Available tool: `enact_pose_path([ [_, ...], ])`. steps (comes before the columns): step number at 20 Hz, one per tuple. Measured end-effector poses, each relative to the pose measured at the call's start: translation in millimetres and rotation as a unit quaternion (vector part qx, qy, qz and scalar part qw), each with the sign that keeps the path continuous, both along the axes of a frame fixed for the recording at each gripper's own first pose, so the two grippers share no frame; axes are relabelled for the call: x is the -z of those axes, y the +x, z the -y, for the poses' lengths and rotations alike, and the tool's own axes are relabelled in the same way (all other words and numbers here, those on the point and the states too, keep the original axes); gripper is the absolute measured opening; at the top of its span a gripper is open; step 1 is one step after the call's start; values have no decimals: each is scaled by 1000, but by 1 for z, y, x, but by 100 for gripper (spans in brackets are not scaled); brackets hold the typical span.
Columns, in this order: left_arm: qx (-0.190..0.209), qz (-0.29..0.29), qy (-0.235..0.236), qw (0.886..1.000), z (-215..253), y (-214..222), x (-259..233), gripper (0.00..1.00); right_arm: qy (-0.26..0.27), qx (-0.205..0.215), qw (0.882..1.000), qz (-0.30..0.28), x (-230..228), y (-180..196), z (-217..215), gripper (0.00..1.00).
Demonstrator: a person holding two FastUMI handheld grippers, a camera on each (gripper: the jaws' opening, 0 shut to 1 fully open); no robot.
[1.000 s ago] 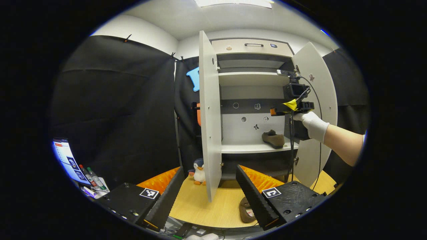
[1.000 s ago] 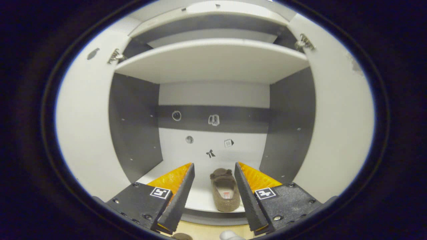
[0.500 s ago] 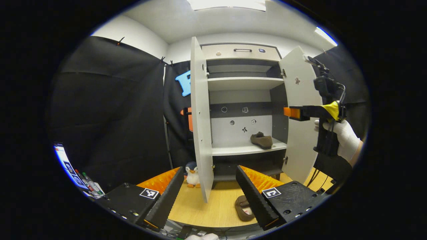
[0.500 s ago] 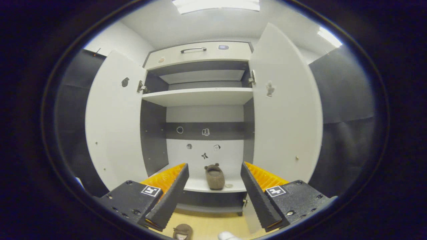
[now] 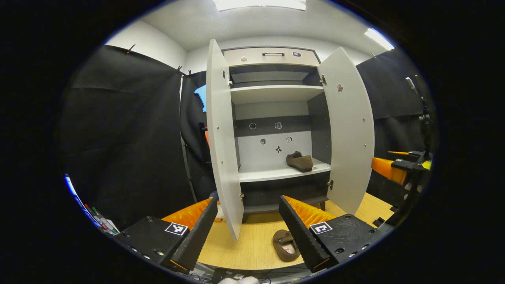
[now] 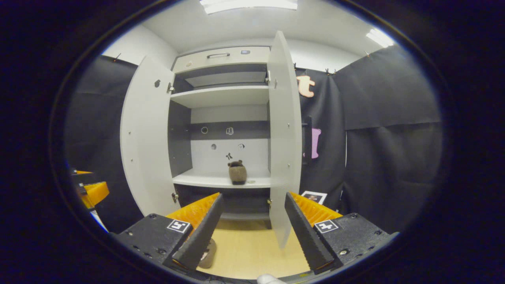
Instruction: Grab one shoe with the right hand and put it into the shoe cabinet, grab the other shoe with the left hand and put it into the shoe cabinet; then close the right door with the right hand and the left door with the left hand.
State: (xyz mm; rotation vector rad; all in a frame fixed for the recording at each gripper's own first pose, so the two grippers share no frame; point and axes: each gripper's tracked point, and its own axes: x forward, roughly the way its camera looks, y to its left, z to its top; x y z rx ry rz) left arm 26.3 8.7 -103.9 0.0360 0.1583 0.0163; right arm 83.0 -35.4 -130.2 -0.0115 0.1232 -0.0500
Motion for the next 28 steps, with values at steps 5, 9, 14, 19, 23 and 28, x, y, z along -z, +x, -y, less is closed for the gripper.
enact_pose_path([
  [5, 16, -38, -11, 999, 26, 30, 44, 96, -2, -4, 1000, -17, 0, 11, 15, 99],
  [9, 24, -97, -23, 995, 47, 45, 117, 97, -10, -3, 999, -34, 7, 22, 26, 99],
  [14, 36, -203, -61, 977, 72, 49, 228, 97, -15, 9, 997, -71, 24, 23, 40, 100],
  [19, 34, -274, -53, 960, 68, 59, 314, 97, -25, 27, 994, -100, 40, 18, 53, 100],
  [23, 44, -299, -27, 953, 72, 70, 359, 97, -29, 42, 991, -121, 52, 13, 60, 100],
  [28, 56, -325, -13, 944, 81, 90, 398, 97, -38, 56, 988, -139, 61, 13, 71, 100],
])
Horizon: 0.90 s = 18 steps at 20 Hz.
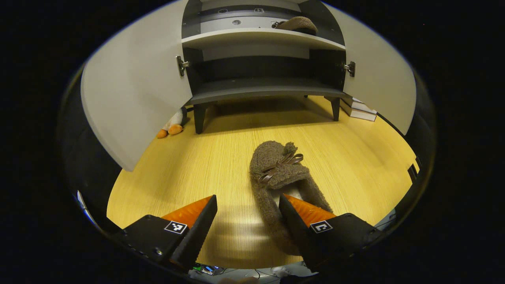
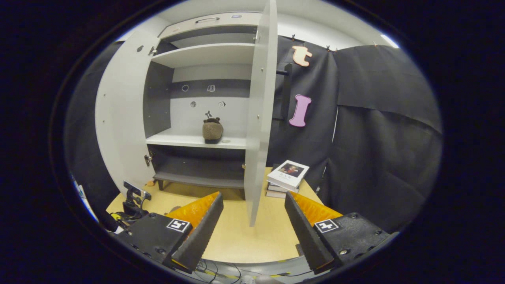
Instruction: Grab one shoe with the right hand and put it into the shoe cabinet, grab the other shoe with the left hand and put it into the shoe cabinet; then close the right door with the right hand and the left door with the left hand.
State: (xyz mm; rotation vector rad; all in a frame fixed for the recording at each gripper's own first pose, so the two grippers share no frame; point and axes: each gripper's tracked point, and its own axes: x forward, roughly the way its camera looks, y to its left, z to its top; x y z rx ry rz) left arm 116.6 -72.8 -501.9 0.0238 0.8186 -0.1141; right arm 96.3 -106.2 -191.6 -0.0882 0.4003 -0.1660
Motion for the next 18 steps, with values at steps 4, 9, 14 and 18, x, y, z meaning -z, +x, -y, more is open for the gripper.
enact_pose_path([
  [4, -4, -4, 3, 1000, -2, 24, 17, 97, 4, 5, 1000, -12, 8, 6, 5, 100],
  [9, -11, -5, -18, 1000, 3, 45, 29, 100, 5, -5, 1000, -20, 14, 15, 2, 100],
  [14, 14, -8, -21, 1000, 25, 48, 28, 22, 13, -5, 1000, -17, 15, 23, 7, 100],
  [18, 8, -20, 2, 1000, 15, 49, 26, 2, 14, -9, 1000, -7, 10, 25, 8, 100],
])
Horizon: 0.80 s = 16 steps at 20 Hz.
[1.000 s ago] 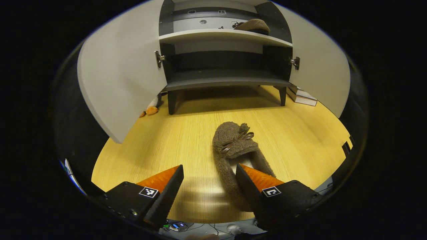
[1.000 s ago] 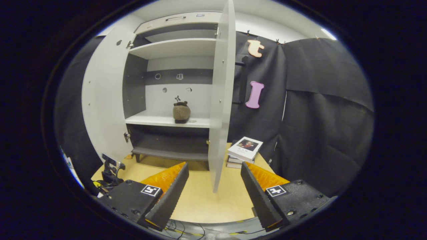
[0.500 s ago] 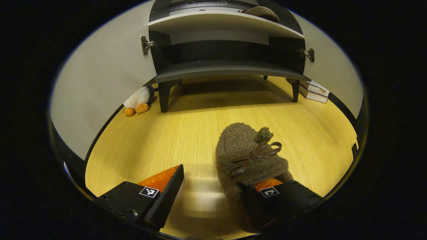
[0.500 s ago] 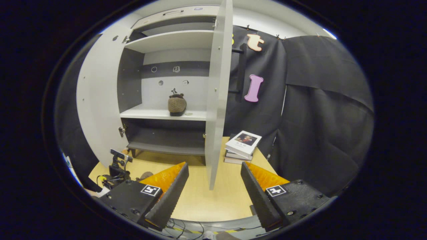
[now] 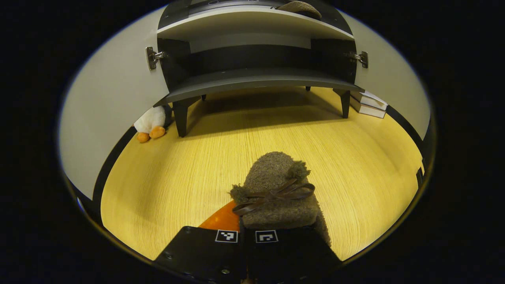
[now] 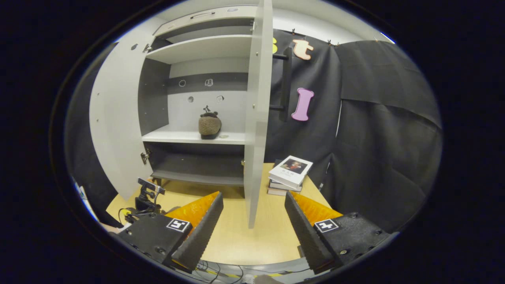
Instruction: Grab one shoe with the right hand and put it into the shoe cabinet, grab the other shoe with the left hand and put it into the shoe cabinet; then close the right door with the right hand and the left door with the left hand.
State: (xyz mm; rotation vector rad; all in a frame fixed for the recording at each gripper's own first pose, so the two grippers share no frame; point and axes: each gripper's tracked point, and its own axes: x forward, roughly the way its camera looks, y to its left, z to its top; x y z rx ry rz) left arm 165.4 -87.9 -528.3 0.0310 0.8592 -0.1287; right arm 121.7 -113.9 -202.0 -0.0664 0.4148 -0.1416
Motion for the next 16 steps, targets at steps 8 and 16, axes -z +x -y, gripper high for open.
enact_pose_path([
  [8, -55, 61, 8, 997, -26, 19, -113, 0, 19, -15, 1000, 20, -14, -3, -6, 100],
  [16, -75, 188, -3, 979, -46, 95, -289, 0, 21, -33, 998, 41, -30, -12, -17, 100],
])
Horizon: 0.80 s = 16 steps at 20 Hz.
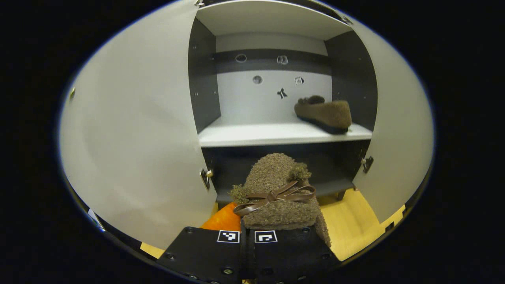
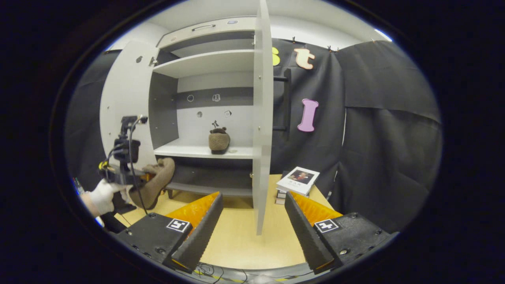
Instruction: Grab one shoe with the right hand and put it into the shoe cabinet, grab the other shoe with the left hand and put it into the shoe cabinet; then close the right door with the right hand and the left door with the left hand.
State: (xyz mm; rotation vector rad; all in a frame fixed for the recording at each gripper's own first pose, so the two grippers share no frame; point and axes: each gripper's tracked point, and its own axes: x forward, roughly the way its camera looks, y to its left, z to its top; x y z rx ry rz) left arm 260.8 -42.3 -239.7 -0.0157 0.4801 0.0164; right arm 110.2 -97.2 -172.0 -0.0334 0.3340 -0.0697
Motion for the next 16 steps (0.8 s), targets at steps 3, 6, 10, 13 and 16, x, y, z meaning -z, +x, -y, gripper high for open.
enact_pose_path([
  [3, -5, 44, -8, 999, -4, 36, -50, 0, 4, -8, 1000, 12, -10, 3, -6, 100],
  [6, -11, 76, -2, 997, -9, 72, -82, 0, 8, -15, 1000, 24, -20, 9, -12, 100],
  [10, -11, 91, 5, 996, -8, 117, -98, 0, 10, -25, 999, 40, -34, 14, -21, 100],
  [13, -14, 78, -1, 997, -6, 153, -85, 0, 3, -35, 998, 43, -38, 17, -26, 100],
  [16, -12, 63, 5, 998, -4, 192, -71, 0, -5, -39, 998, 41, -38, 19, -27, 100],
])
